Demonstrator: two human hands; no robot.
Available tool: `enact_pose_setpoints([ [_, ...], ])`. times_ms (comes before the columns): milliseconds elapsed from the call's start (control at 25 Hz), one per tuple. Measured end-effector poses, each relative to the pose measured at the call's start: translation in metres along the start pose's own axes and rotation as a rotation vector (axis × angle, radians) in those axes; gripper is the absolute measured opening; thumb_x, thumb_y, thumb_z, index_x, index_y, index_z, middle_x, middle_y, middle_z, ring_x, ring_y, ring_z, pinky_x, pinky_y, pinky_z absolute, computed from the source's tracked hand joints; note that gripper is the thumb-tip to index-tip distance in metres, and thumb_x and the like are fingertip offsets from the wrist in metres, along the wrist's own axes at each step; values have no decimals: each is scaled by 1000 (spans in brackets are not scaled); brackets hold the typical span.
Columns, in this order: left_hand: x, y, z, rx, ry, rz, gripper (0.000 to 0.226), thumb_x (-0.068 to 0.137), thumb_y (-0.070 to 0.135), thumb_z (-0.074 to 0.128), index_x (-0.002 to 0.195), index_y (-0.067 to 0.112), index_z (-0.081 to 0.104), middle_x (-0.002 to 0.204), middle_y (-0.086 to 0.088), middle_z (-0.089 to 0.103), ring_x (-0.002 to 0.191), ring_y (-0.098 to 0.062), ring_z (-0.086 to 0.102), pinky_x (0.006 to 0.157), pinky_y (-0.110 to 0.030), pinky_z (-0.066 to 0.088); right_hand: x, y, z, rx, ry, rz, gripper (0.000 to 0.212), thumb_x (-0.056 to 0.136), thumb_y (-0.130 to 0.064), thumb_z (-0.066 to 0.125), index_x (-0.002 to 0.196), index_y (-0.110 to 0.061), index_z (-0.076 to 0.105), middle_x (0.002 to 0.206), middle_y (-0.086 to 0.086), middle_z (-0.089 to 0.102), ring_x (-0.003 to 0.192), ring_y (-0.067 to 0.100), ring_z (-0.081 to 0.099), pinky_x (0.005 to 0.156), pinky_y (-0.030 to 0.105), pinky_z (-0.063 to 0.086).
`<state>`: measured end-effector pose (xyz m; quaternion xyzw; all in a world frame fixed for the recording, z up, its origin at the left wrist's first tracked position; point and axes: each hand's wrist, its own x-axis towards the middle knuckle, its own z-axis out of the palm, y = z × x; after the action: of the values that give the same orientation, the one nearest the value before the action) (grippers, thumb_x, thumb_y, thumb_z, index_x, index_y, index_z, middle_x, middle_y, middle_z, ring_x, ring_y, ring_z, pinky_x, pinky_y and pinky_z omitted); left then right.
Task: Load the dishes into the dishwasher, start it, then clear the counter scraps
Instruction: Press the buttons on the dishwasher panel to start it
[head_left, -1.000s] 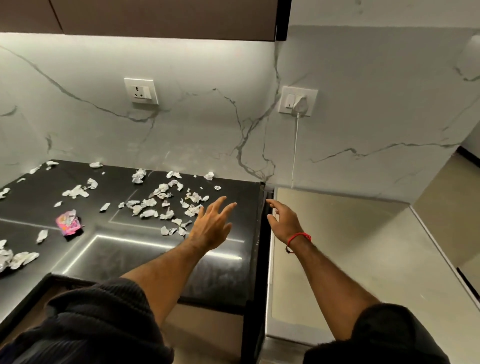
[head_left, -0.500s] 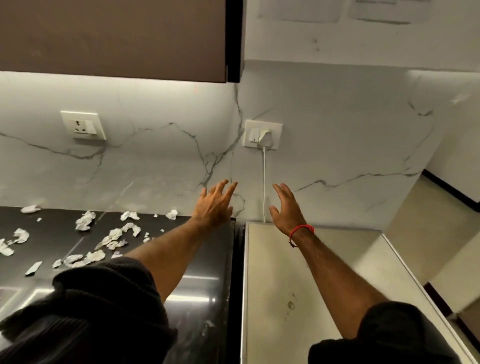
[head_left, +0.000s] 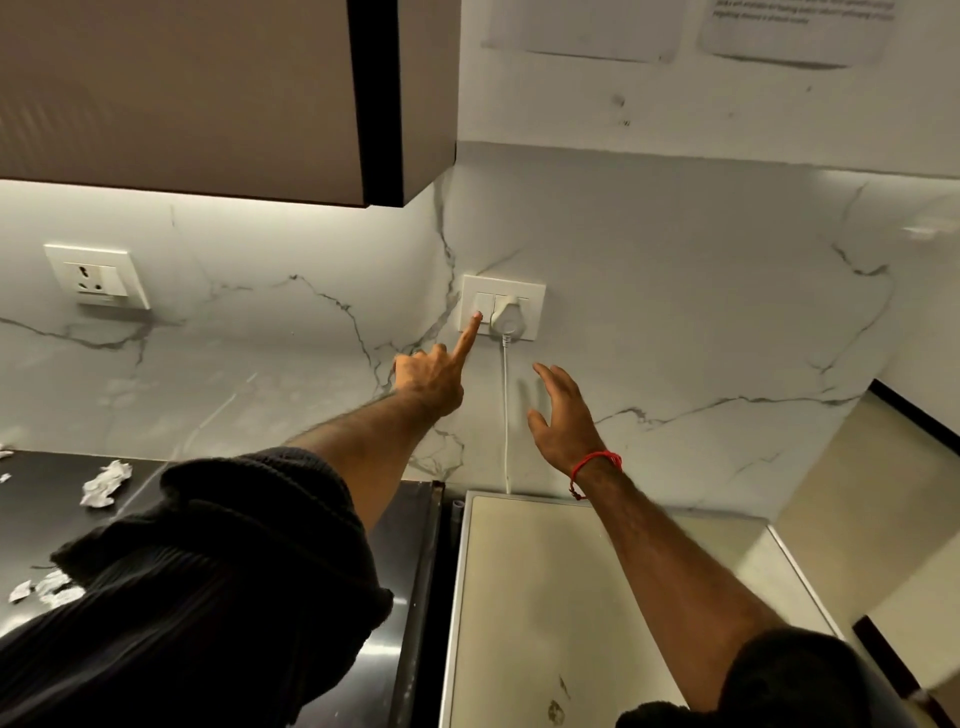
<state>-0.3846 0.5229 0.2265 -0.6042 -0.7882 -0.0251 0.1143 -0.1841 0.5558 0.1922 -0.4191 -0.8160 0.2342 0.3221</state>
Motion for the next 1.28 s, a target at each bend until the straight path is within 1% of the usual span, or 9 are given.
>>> enact_pose_setpoints([
  [120, 12, -1, 1, 41, -51, -50, 102, 101, 28, 53, 146, 43, -37, 123, -21, 63, 90, -32, 66, 91, -54, 53, 2, 8, 2, 10, -3, 8, 64, 96, -9, 54, 153, -22, 28, 162, 6, 20, 148, 25, 25, 116, 35, 28],
  [200, 12, -2, 3, 30, -22, -55, 95, 102, 28, 51, 150, 41, -31, 122, -19, 64, 93, -32, 66, 96, -56, 49, 5, 9, 2, 12, 13, 5, 62, 96, -9, 55, 152, -20, 29, 161, 7, 24, 147, 25, 27, 116, 35, 29],
  [320, -1, -6, 13, -73, 115, -25, 73, 101, 30, 45, 158, 28, 1, 136, -14, 59, 107, -35, 65, 103, -61, 40, 3, 1, 7, 25, 28, 0, 61, 97, -9, 56, 152, -17, 31, 158, 7, 30, 145, 24, 31, 115, 32, 30],
  [440, -22, -14, 29, -228, 193, -8, 57, 99, 29, 47, 148, 22, 19, 139, -12, 56, 105, -35, 66, 101, -64, 42, -5, -13, 12, 41, 29, -12, 61, 97, -8, 55, 152, -16, 31, 157, 7, 33, 145, 23, 32, 115, 30, 29],
  [640, -66, -24, 41, -303, 219, 45, 61, 98, 39, 53, 149, 25, 22, 141, -9, 53, 113, -32, 63, 101, -61, 45, -27, -31, 14, 41, 46, -12, 60, 97, -6, 55, 152, -15, 32, 155, 8, 36, 144, 23, 34, 114, 30, 31],
  [840, -114, -28, 47, -279, 263, 122, 68, 97, 49, 53, 154, 25, 24, 150, -10, 40, 123, -31, 55, 101, -52, 47, -67, -50, 19, 38, 71, 6, 60, 97, -6, 56, 151, -16, 33, 155, 8, 38, 143, 24, 36, 113, 31, 33],
  [1080, -190, -24, 64, -396, 274, 243, 71, 94, 46, 62, 146, 33, 16, 157, -13, 24, 137, -34, 36, 108, -50, 41, -151, -58, 34, 20, 69, 88, 59, 96, -7, 55, 150, -20, 35, 152, 6, 42, 140, 22, 39, 113, 30, 33],
  [1160, -224, -22, 84, -451, 251, 238, 69, 93, 45, 62, 146, 32, 21, 157, -12, 22, 138, -34, 31, 109, -50, 37, -191, -52, 40, -7, 43, 139, 59, 95, -6, 55, 149, -21, 37, 150, 5, 45, 139, 20, 41, 114, 29, 32],
  [1280, -282, -12, 119, -480, 139, 227, 67, 93, 45, 61, 148, 30, 26, 156, -10, 20, 137, -33, 29, 109, -50, 37, -255, -37, 44, -77, -14, 198, 59, 94, -7, 55, 149, -21, 39, 148, 4, 46, 137, 18, 42, 113, 25, 31],
])
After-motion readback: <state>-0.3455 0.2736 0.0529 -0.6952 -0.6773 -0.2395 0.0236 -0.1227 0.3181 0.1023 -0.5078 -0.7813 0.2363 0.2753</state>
